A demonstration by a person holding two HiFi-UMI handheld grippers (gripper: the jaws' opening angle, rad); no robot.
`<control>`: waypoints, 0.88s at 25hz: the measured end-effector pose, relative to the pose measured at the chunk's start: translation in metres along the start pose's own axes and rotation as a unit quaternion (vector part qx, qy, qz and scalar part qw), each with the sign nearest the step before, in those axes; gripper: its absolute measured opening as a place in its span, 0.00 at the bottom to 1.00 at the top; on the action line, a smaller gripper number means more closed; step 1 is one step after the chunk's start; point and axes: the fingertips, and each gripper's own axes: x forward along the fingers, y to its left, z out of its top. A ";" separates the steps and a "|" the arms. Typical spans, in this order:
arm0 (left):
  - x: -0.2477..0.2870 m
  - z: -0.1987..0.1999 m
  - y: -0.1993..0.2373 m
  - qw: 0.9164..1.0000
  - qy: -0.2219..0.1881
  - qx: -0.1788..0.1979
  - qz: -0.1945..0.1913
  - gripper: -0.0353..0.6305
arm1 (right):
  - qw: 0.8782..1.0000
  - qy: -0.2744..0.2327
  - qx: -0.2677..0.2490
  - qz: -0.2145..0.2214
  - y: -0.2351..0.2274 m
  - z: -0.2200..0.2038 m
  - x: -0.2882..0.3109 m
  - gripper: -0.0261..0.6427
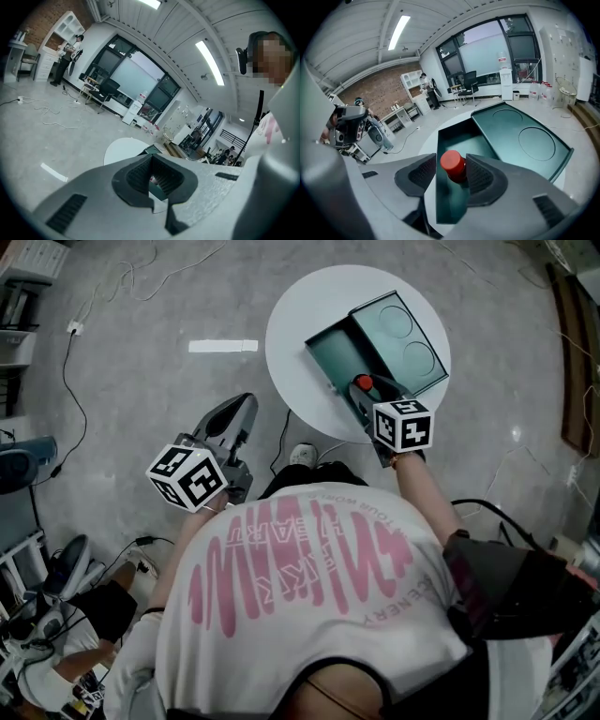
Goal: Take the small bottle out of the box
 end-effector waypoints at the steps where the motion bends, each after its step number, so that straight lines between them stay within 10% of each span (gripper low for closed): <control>1: -0.002 -0.002 0.000 1.000 -0.002 0.000 0.003 0.06 | 1.000 -0.002 0.003 0.001 0.000 -0.001 0.001 0.32; 22: -0.040 0.004 -0.016 0.998 -0.043 0.008 0.042 0.06 | 1.000 0.022 -0.019 -0.008 -0.002 0.003 -0.010 0.27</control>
